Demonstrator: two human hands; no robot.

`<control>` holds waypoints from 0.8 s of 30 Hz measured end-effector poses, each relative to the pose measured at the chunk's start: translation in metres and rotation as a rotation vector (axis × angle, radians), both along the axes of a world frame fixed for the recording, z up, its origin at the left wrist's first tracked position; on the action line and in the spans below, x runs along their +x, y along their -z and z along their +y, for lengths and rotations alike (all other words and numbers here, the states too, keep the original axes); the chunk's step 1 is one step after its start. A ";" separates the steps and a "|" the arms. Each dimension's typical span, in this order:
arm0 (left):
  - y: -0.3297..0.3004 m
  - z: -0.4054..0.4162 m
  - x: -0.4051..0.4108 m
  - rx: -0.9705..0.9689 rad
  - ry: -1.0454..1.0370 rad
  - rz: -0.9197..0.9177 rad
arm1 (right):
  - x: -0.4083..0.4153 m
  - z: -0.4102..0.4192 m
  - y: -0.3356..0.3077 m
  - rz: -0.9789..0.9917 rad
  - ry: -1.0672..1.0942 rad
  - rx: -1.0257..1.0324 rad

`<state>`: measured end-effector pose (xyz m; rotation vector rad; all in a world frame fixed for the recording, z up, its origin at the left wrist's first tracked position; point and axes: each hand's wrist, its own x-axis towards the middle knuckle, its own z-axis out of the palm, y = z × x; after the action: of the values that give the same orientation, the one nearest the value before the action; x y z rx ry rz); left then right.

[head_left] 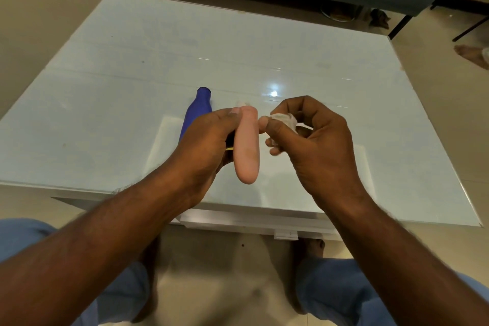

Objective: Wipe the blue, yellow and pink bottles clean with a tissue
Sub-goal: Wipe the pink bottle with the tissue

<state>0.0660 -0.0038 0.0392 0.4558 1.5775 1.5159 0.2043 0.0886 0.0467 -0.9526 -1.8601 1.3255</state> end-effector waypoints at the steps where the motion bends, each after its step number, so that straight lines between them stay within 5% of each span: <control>1: 0.000 0.000 -0.001 0.011 0.003 -0.004 | 0.000 0.000 0.001 -0.002 0.017 0.019; 24: 0.002 0.000 -0.002 0.045 0.059 0.014 | -0.001 -0.001 -0.003 0.103 0.036 0.037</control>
<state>0.0644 -0.0040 0.0372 0.5348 1.5297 1.5094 0.2031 0.0880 0.0499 -0.8779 -1.7760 1.2897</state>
